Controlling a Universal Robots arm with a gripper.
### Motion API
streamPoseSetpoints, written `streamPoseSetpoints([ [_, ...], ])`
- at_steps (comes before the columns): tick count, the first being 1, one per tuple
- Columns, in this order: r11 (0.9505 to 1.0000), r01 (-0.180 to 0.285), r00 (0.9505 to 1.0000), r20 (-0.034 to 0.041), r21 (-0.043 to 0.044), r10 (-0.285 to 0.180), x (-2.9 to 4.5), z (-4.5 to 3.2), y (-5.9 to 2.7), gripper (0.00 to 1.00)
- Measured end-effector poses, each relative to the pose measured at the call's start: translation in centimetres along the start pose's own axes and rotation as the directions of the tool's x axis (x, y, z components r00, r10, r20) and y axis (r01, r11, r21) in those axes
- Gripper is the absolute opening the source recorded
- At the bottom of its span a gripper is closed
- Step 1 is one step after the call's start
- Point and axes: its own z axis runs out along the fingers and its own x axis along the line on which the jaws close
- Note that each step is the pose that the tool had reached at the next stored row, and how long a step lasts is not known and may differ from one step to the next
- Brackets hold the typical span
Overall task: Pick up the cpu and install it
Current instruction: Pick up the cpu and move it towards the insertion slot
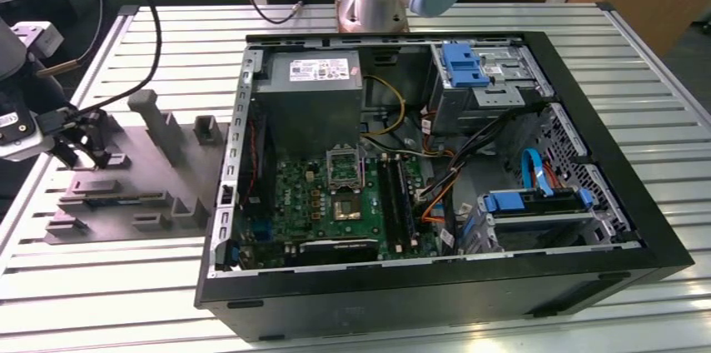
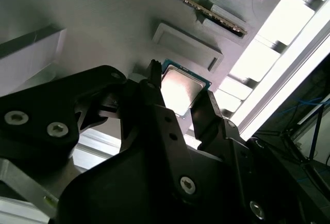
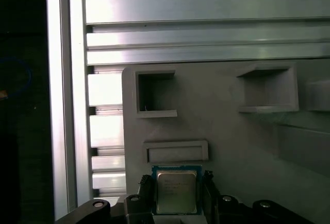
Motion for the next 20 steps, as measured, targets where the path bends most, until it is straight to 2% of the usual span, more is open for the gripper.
streamPoseSetpoints([
  [20,1.0,0.0,1.0,0.0,0.0,0.0,-0.02,-0.7,0.01,0.47],
])
